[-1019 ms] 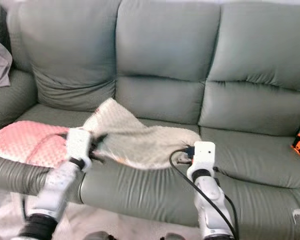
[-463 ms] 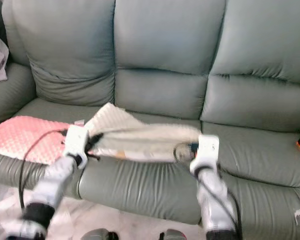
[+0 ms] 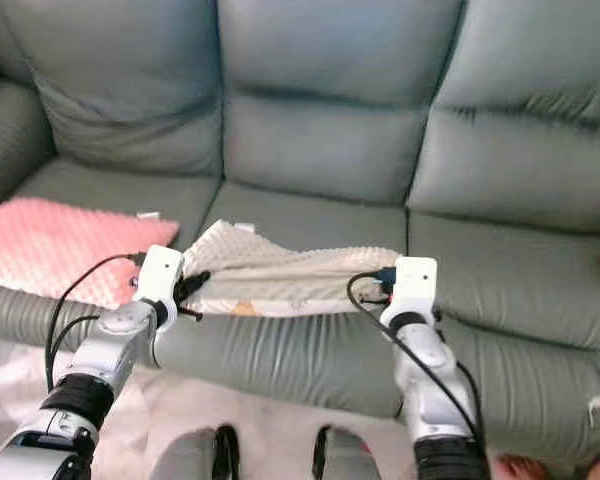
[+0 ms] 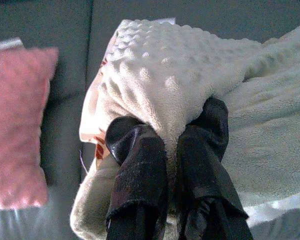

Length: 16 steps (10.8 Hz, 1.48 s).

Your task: Move the pillow to the sofa

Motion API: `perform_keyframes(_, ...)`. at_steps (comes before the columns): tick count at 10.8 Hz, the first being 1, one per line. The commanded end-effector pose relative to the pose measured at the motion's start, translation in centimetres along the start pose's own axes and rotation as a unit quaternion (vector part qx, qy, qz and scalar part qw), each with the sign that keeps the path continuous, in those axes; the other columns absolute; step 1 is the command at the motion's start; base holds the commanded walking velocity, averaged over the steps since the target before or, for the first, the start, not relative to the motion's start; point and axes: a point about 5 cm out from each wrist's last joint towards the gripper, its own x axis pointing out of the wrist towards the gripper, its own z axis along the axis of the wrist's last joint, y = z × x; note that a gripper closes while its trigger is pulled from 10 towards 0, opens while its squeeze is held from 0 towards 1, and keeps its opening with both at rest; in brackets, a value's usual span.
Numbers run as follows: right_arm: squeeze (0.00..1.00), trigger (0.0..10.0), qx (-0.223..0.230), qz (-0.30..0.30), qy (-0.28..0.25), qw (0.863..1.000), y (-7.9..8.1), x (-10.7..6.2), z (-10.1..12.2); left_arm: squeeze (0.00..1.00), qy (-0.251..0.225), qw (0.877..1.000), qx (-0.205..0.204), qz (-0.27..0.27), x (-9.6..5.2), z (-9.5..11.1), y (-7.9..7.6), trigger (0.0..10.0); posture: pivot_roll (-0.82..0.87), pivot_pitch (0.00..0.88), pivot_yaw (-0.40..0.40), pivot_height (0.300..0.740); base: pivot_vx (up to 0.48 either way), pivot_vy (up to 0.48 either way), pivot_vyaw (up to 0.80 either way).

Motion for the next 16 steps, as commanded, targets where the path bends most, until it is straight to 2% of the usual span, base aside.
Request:
perform_keyframes(1, 0.0, 10.0, -0.003, -0.028, -0.014, 1.0, -0.6, -0.2, 0.6, 0.0, 0.018, 1.0, 0.005, 0.018, -0.3, -0.8, 1.3, 10.0, -0.05, 0.294, 0.037, 0.74, 0.0, 0.0, 0.0)
perform_keyframes(2, 0.0, 10.0, -0.001, -0.024, -0.011, 1.0, 0.1, 0.1, 0.5, 0.0, 0.026, 1.0, 0.003, 0.014, 0.0, -0.9, 1.1, 10.0, -0.05, 0.314, 0.04, 0.74, 0.0, 0.0, 0.0)
perform_keyframes(3, 0.0, 10.0, -0.001, -0.025, -0.009, 1.0, 0.2, 0.3, 0.5, 0.0, 0.029, 1.0, 0.004, 0.01, 0.3, -0.8, 0.9, 10.0, -0.05, 0.319, 0.038, 0.74, 0.0, 0.0, 0.0)
perform_keyframes(5, 0.0, 10.0, -0.004, -0.048, -0.032, 0.998, -0.8, 1.8, 2.0, 0.0, 0.004, 1.0, 0.008, -0.012, 1.2, 0.6, -0.4, 10.0, -0.05, 0.337, 0.041, 0.74, 0.0, 0.0, 0.0)
perform_keyframes(8, 0.0, 10.0, -0.003, -0.054, -0.04, 0.998, -1.2, 2.1, 2.5, 0.0, 0.001, 1.0, 0.012, -0.017, 1.5, 1.0, -0.9, 10.0, -0.05, 0.343, 0.043, 0.74, 0.0, 0.0, 0.0)
perform_keyframes(9, 0.0, 10.0, 0.022, -0.028, -0.058, 0.998, -0.8, 2.6, 2.9, 0.0, -0.044, 0.998, 0.025, -0.024, 2.7, 4.2, -2.7, 10.0, -0.07, 0.37, 0.046, 0.74, 0.0, 0.0, 0.0)
perform_keyframes(12, 0.0, 10.0, 0.032, 0.011, -0.031, 0.999, 1.1, 3.1, 0.9, 0.0, -0.069, 0.997, 0.019, 0.016, 2.9, 5.4, -1.9, 10.0, -0.07, 0.382, 0.048, 0.74, 0.0, 0.0, 0.0)
perform_keyframes(13, 0.0, 10.0, 0.028, 0.018, -0.029, 0.999, 1.5, 3.4, 0.6, 0.0, -0.074, 0.996, 0.03, 0.025, 3.0, 5.8, -1.8, 10.0, -0.07, 0.382, 0.048, 0.74, 0.0, 0.0, 0.0)
perform_keyframes(16, 0.0, 10.0, -0.013, 0.034, -0.08, 0.996, 2.1, 4.5, 2.6, 0.0, -0.11, 0.991, 0.03, 0.074, 3.0, 8.1, -0.6, 10.0, -0.07, 0.392, 0.048, 0.74, 0.0, 0.0, 0.0)
